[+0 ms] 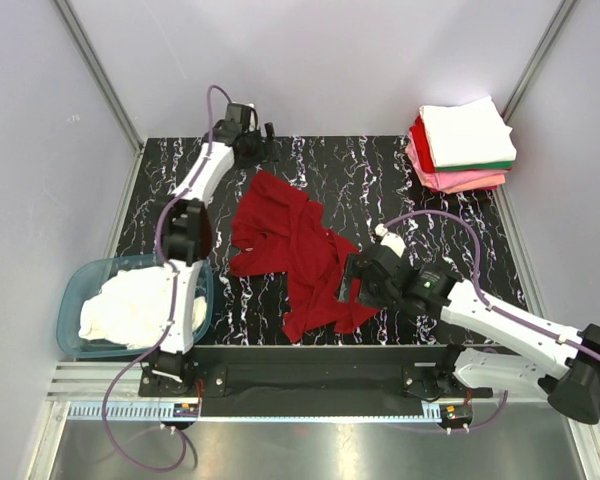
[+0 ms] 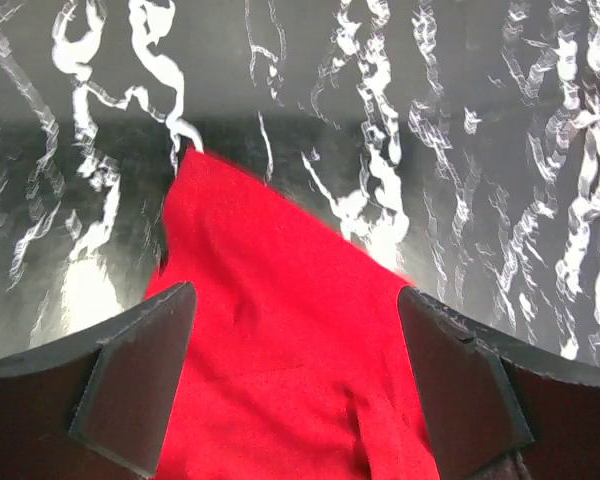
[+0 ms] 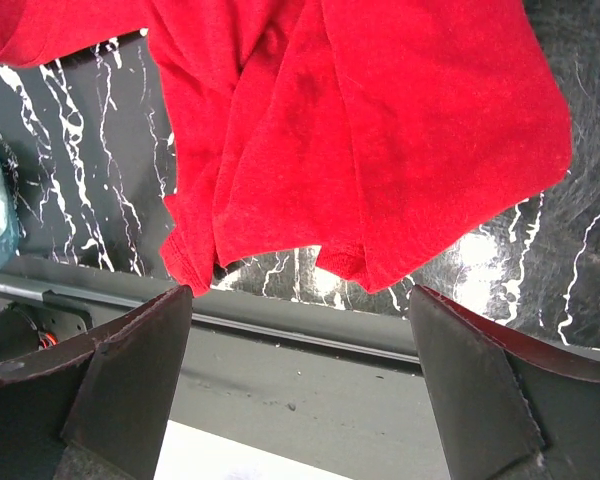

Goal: Fold and stack the t-shirts
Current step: Flatten the tshirt out

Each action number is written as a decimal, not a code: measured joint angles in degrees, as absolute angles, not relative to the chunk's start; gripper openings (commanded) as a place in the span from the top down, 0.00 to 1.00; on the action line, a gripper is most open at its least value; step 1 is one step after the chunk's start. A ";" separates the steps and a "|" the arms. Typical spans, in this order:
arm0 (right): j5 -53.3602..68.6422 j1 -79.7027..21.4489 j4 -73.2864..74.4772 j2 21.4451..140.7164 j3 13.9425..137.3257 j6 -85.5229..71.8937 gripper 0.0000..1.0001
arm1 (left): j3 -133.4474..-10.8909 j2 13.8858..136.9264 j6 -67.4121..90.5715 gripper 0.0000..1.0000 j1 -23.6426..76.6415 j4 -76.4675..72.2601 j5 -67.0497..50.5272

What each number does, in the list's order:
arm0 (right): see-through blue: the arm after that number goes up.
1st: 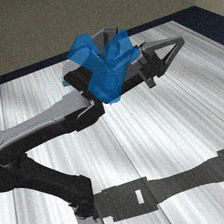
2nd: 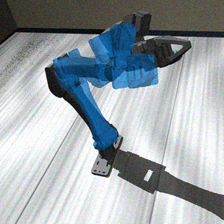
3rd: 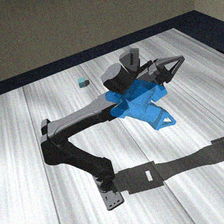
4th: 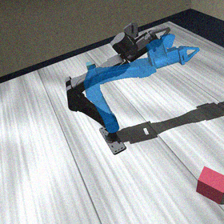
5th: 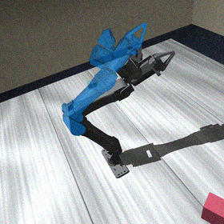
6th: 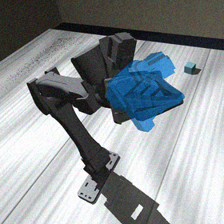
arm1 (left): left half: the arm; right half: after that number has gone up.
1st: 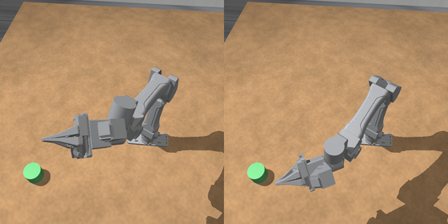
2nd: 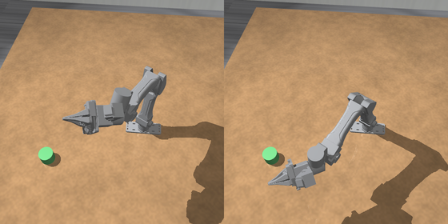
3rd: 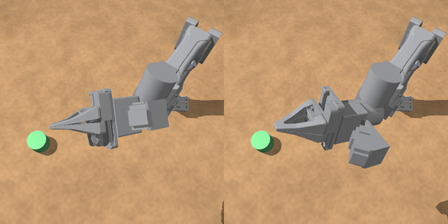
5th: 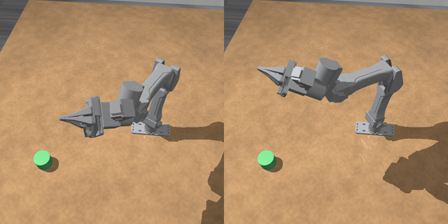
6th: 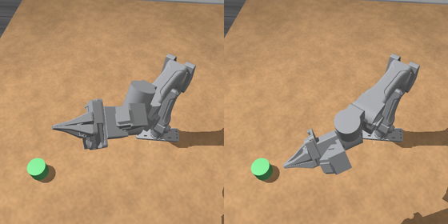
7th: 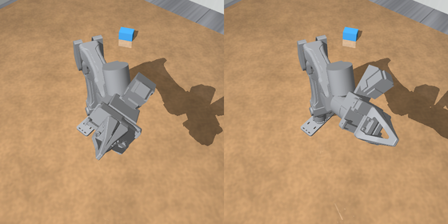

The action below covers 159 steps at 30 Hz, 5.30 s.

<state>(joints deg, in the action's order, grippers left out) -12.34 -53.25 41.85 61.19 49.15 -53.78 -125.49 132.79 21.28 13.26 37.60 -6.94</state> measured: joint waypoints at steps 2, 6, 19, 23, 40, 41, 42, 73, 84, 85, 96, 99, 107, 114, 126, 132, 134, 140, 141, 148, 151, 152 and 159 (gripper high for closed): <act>-12.25 -53.25 41.78 60.80 49.21 -53.04 0.03 | -132.73 140.31 22.52 0.12 12.43 38.11 -8.12; -11.64 -53.25 41.89 59.81 50.09 -51.99 0.03 | -135.39 148.20 26.46 0.17 10.55 37.19 -10.92; -11.38 -53.25 43.57 53.56 56.69 -49.91 0.02 | -136.64 150.17 30.00 0.23 9.13 35.35 -10.04; -11.38 -53.25 44.18 52.40 56.66 -49.91 0.01 | -140.40 152.03 28.40 0.33 11.42 37.52 -7.35; -12.80 -53.25 46.35 51.35 56.55 -49.71 0.00 | -141.82 153.03 24.43 1.00 16.53 40.40 -3.27; -12.78 -53.25 46.26 51.75 56.55 -49.67 0.02 | -141.25 152.57 24.34 1.00 16.45 40.10 -3.42; -12.71 -53.25 46.11 52.51 56.55 -49.65 0.07 | -140.40 152.03 24.23 1.00 16.43 40.07 -3.44; -9.30 -70.02 37.30 104.73 79.44 -50.13 0.13 | -113.86 106.08 19.25 1.00 6.44 47.86 -1.65; -9.85 -69.47 39.90 118.28 96.51 -43.55 0.25 | -113.30 106.04 19.27 1.00 4.82 46.35 -3.27; -9.82 -69.47 39.99 119.48 97.54 -43.22 0.26 | -112.99 106.02 19.27 1.00 4.73 46.22 -3.33; -8.88 -69.45 41.19 126.89 100.12 -41.78 0.33 | -110.04 105.43 19.33 1.00 2.83 45.15 -5.02; -8.93 -69.45 41.63 128.16 101.69 -41.36 0.37 | -109.62 105.21 19.33 1.00 2.44 44.91 -5.43; -10.48 -69.41 43.72 129.78 103.96 -40.93 0.71 | -109.19 105.12 19.46 1.00 2.35 44.80 -5.87; -11.18 -68.93 44.75 130.30 104.57 -41.80 1.00 | -108.86 105.01 19.46 1.00 2.33 44.27 -5.89; -19.20 -64.47 50.57 112.01 91.79 -39.92 1.00 | -104.51 94.30 19.49 1.00 2.33 43.42 -8.08; -26.20 -62.39 55.42 83.92 103.57 -30.52 1.00 | -101.47 76.27 19.22 1.00 2.35 38.52 -12.10; -26.63 -62.63 55.40 78.06 107.26 -27.92 1.00 | -101.54 69.69 18.81 1.00 2.35 35.55 -13.54; -25.98 -62.61 53.65 57.67 113.34 -17.56 1.00 | -101.91 54.70 16.97 1.00 2.33 27.83 -14.50; -25.93 -62.61 53.12 54.78 113.32 -16.03 1.00 | -101.14 52.60 16.71 1.00 2.33 25.85 -14.63; -33.74 -62.63 47.48 44.23 108.77 -5.37 1.00 | -100.66 43.27 15.00 1.00 2.33 13.72 -16.14; -41.82 -62.70 42.54 44.84 105.93 1.89 1.00 | -102.15 46.57 14.61 1.00 2.35 11.70 -17.63; -44.12 -62.70 40.95 45.50 104.86 4.03 1.00 | -102.89 48.69 14.55 1.00 2.33 11.03 -18.02; -49.34 -50.87 26.09 59.55 93.27 19.09 1.00 | -98.76 65.67 13.96 1.00 2.33 3.29 -22.70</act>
